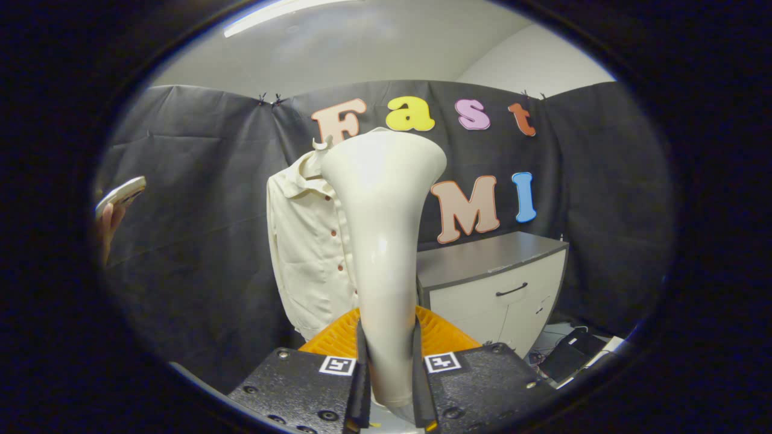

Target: Iron the clothes twice with a garment steamer, once on the left side and once on the right side.

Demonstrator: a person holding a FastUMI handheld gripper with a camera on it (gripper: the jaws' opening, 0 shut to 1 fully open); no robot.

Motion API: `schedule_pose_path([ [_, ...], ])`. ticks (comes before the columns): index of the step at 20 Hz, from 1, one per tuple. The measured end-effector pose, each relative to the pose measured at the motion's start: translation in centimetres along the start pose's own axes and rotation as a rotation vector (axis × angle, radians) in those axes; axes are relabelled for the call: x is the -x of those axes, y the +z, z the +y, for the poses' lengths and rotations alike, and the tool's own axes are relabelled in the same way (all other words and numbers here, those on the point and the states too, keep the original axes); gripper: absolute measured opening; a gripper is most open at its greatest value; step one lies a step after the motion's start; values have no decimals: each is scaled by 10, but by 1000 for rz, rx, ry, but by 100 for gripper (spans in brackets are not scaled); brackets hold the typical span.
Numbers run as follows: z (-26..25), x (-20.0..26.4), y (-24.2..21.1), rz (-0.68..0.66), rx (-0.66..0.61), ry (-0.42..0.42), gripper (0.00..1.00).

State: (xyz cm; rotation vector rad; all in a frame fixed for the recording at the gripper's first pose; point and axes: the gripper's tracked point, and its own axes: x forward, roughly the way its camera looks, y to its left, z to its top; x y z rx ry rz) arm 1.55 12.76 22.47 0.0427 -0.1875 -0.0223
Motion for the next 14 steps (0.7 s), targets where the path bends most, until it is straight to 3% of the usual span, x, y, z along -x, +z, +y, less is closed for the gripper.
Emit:
schedule_pose_path([
  [14, 21, 6, -16, 38, -13, -51, 28],
])
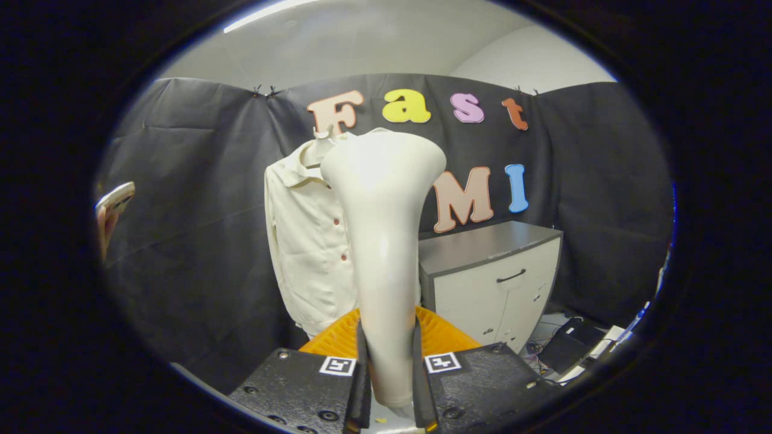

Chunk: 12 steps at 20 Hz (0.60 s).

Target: Iron the clothes twice with a garment steamer, once on the left side and once on the right side.

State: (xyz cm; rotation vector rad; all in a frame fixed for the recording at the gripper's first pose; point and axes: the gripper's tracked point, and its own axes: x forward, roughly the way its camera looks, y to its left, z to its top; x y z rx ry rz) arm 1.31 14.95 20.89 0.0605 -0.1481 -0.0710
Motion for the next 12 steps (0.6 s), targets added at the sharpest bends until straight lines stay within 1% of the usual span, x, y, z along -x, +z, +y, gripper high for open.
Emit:
schedule_pose_path([
  [12, -5, -2, -1, 14, -2, 6, 27],
])
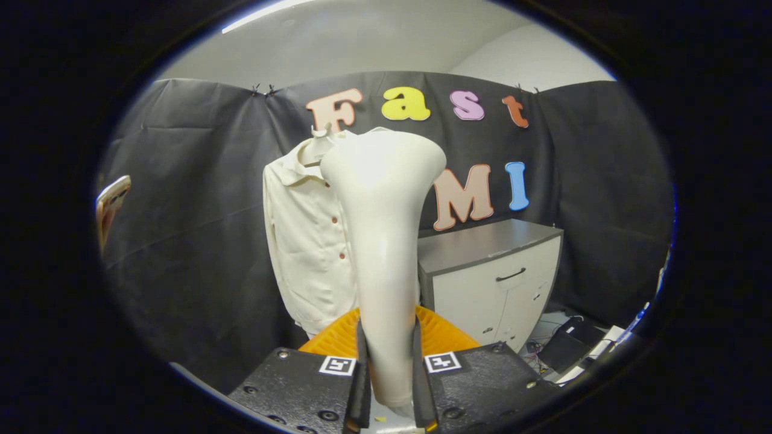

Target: Iron the clothes twice with a garment steamer, once on the left side and once on the right side.

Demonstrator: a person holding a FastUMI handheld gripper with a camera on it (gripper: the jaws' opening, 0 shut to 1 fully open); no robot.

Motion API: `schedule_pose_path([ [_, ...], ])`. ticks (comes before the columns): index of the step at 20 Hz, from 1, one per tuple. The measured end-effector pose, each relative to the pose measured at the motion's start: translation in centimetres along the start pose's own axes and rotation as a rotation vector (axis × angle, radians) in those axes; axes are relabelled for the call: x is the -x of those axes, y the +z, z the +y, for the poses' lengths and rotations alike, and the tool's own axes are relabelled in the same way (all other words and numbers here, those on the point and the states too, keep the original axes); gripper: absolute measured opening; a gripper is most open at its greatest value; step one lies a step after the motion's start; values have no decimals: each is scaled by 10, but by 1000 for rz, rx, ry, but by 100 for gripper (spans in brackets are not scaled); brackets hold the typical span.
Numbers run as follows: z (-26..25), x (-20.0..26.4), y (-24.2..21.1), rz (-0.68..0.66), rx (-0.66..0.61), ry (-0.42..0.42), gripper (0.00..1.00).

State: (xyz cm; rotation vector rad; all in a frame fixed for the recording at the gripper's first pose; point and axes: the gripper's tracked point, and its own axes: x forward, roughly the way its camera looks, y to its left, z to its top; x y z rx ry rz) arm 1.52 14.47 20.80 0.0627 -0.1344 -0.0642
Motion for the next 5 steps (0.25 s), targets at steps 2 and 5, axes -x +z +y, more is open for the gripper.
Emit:
schedule_pose_path([
  [2, -1, -1, -1, 1, 4, 1, 28],
  [5, -2, -2, 0, 2, 2, 1, 28],
])
